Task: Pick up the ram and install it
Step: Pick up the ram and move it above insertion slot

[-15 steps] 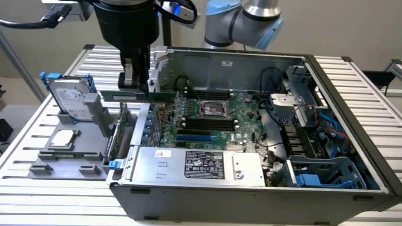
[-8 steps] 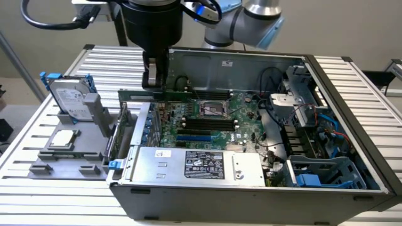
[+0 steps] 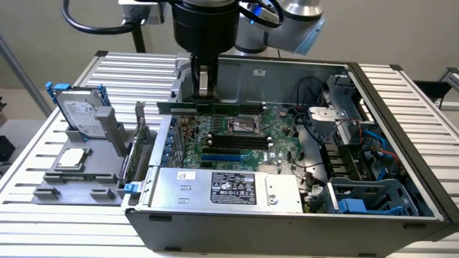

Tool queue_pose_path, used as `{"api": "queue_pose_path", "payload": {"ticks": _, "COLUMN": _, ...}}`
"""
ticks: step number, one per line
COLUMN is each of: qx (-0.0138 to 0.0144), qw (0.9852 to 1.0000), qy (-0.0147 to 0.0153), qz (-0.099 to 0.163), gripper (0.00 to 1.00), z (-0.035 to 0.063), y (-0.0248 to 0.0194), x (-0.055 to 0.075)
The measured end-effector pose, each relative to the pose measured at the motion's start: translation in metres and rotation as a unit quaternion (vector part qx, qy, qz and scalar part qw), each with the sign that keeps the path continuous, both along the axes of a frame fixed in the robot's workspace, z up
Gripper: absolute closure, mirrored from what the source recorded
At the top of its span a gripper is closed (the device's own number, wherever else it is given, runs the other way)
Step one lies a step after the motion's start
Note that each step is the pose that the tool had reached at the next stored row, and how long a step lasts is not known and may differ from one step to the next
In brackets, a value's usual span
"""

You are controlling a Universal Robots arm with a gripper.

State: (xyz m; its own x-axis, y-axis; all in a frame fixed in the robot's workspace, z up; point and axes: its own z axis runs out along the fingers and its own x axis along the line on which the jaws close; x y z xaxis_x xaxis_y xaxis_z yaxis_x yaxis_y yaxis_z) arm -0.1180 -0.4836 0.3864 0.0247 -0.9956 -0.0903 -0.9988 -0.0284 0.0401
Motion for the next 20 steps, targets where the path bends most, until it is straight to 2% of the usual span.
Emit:
{"api": "queue_pose_path", "payload": {"ticks": 5, "qx": 0.0001, "qw": 1.0, "qy": -0.0001, "qz": 0.0, "gripper": 0.87, "z": -0.0002, "y": 0.0085, "x": 0.01}}
{"api": "queue_pose_path", "payload": {"ticks": 13, "qx": 0.0001, "qw": 1.0, "qy": -0.0001, "qz": 0.0, "gripper": 0.87, "z": -0.0034, "y": 0.0261, "x": 0.022}}
{"api": "queue_pose_path", "payload": {"ticks": 20, "qx": 0.0, "qw": 1.0, "qy": 0.0, "qz": 0.0, "gripper": 0.87, "z": -0.0086, "y": 0.0339, "x": 0.047}}
